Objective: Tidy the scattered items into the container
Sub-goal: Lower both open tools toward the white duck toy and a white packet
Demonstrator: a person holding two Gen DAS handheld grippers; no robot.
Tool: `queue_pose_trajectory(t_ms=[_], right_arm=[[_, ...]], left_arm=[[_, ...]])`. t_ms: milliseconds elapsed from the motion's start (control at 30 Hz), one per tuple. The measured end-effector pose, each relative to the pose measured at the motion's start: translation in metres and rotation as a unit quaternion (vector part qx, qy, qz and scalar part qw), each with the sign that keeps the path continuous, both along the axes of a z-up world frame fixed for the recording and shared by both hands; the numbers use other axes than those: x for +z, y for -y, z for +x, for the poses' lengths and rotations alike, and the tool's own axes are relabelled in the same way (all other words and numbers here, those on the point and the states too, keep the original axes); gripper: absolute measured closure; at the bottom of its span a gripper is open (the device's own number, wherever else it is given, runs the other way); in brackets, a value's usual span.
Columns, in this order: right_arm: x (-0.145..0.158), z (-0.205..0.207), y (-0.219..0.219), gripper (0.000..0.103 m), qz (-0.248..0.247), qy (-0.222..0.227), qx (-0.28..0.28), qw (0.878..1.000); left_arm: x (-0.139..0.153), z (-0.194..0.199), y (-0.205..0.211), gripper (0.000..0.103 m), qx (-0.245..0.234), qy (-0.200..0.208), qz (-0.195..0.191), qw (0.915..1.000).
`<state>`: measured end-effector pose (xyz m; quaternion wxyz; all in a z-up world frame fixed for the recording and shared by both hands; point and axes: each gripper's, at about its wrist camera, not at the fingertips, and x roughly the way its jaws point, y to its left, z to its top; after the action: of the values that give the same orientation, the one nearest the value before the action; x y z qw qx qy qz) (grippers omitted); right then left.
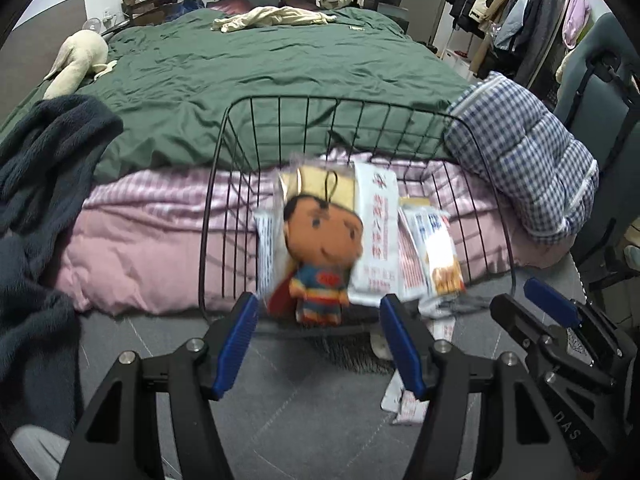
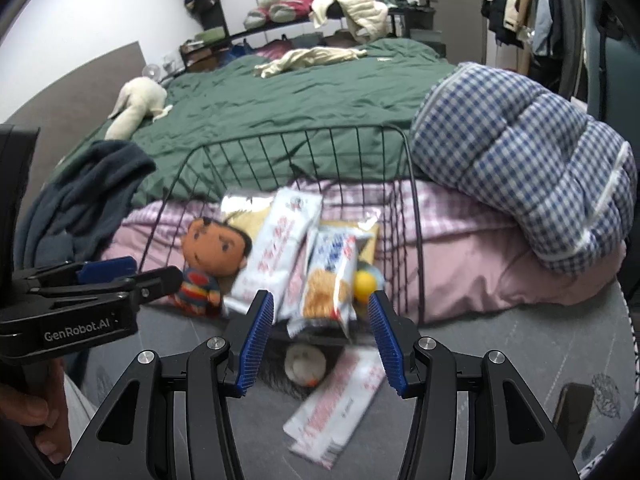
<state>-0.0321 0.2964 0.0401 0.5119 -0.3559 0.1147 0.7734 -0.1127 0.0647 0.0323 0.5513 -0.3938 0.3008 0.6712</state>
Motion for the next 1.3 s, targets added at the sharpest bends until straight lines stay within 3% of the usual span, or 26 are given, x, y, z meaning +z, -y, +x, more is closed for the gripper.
queue_pose_trajectory(t_ms=[233,533,833,1133,1300], right_arm=[[-0.022,0.030,0.023,0.053,-0.010,0.015,-0.012,1.000],[-0.051,0.056,0.023,0.053,-0.030,0.017,-0.034,0.999],[-0.086,0.071,0.012,0.052,-0.061,0.018,-0.051,0.997],[-0.092,0.091,0.003,0.052,-0.073,0.007,-0.070,0.995],[-0.095,0.095,0.000,0.052,-0.080,0.003,-0.073,0.994]], left_arm=[[-0.025,0.025,0.023,0.034,-0.015,0.005,-0.017,0.9997],[-0.060,0.046,0.021,0.034,-0.031,0.001,-0.045,0.9985],[-0.103,0.061,-0.004,0.034,-0.038,0.003,-0.063,0.9973],[-0.124,0.074,-0.036,0.034,-0.036,0.011,-0.074,0.9966],[-0.138,0.067,-0.045,0.034,-0.023,-0.006,-0.086,0.9960]])
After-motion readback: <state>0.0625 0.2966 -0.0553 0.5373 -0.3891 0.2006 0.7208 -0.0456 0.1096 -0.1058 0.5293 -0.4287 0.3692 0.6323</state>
